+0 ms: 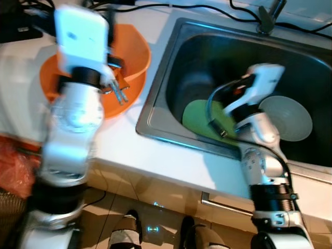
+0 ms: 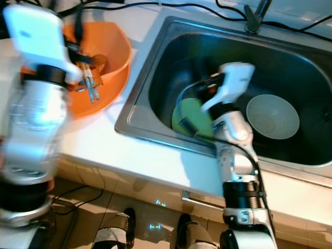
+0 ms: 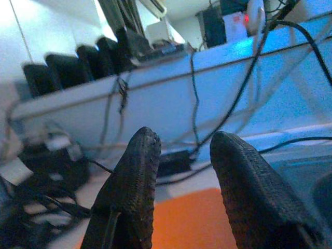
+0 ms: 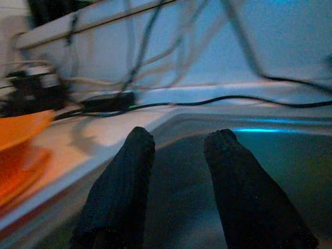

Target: Kitchen organization

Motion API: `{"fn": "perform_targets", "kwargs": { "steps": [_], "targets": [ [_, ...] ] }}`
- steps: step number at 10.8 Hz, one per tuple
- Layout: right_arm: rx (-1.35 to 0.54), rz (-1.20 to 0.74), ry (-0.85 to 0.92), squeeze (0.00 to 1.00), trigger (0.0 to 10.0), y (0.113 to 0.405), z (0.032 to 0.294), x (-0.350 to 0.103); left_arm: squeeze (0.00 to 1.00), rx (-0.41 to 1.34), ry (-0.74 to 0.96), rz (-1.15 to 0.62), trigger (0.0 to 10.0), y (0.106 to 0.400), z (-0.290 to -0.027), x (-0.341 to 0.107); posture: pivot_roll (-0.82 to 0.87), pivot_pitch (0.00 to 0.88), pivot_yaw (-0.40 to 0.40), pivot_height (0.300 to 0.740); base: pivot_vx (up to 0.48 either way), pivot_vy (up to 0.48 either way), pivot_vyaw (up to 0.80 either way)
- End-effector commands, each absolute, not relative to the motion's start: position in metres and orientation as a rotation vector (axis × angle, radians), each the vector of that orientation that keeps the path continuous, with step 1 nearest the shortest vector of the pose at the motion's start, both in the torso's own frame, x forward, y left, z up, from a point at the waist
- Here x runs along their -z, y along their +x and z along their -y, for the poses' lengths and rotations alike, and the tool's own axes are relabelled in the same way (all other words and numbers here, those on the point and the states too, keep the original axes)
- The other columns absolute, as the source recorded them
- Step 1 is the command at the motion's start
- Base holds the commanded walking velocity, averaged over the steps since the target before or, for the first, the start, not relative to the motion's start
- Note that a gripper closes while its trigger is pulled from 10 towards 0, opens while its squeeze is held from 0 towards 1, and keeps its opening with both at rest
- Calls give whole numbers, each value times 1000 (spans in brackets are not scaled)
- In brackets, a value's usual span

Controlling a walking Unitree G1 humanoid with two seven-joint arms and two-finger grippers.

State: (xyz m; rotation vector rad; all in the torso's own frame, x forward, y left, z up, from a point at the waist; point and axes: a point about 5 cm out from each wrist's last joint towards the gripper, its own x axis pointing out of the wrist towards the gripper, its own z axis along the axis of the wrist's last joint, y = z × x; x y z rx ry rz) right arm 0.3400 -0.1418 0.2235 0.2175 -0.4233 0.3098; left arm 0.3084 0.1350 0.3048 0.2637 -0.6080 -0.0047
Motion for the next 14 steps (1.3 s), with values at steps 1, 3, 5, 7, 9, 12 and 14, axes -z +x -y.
{"fn": "perform_targets", "kwargs": {
  "steps": [1, 3, 5, 7, 9, 12, 14],
  "targets": [
    [-246, 431, 199, 0, 10000, 341, 153, -223, 0, 42, 251, 626, 10000, 311, -129, -304, 253, 202, -13, 740, 0, 0, 0],
    [-167, 470, 175, 0, 10000, 340, 168, -231, 0, 46, 235, 632, 10000, 318, -126, -299, 228, 206, -10, 740, 0, 0, 0],
    [-98, 501, 147, 0, 10000, 339, 184, -238, 0, 29, 235, 638, 10000, 322, -130, -296, 218, 208, -10, 740, 0, 0, 0],
    [-7, 518, 123, 0, 10000, 339, 201, -242, 0, 17, 243, 640, 10000, 324, -132, -293, 215, 209, -15, 740, 0, 0, 0],
    [-13, 528, 116, 0, 10000, 338, 199, -245, 0, 13, 244, 638, 10000, 324, -132, -290, 206, 211, -21, 740, 0, 0, 0],
    [-28, 521, 134, 0, 10000, 341, 192, -242, 0, -6, 259, 663, 10000, 322, -131, -293, 217, 216, -26, 740, 0, 0, 0],
    [-34, 520, 137, 0, 10000, 342, 190, -242, 0, -39, 243, 702, 10000, 320, -137, -304, 217, 217, -28, 740, 0, 0, 0]
  ]
}}
